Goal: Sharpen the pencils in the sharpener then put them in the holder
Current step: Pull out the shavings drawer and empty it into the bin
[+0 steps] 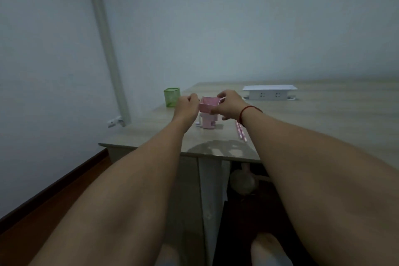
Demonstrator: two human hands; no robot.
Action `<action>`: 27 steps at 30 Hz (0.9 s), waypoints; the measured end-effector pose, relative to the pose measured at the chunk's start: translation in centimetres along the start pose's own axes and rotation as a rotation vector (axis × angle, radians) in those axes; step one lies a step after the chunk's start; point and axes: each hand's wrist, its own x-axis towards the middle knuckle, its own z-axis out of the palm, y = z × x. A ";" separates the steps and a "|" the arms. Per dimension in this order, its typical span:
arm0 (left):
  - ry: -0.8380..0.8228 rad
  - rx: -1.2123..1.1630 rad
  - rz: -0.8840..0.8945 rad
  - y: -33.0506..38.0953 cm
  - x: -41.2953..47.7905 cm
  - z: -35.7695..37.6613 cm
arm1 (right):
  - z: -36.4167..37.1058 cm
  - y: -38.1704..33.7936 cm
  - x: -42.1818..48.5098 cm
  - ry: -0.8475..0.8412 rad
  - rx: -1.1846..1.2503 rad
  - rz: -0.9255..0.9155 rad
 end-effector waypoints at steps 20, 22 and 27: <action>0.026 0.420 0.167 -6.1 6.7 7.7 | 0.4 9.8 8.5 -0.025 -0.220 0.172; 0.047 0.382 0.168 -6.1 6.9 7.8 | 0.8 9.9 8.9 -0.028 -0.247 0.177; 0.077 0.298 0.144 -6.6 7.5 7.2 | 1.4 9.8 9.5 -0.035 -0.225 0.193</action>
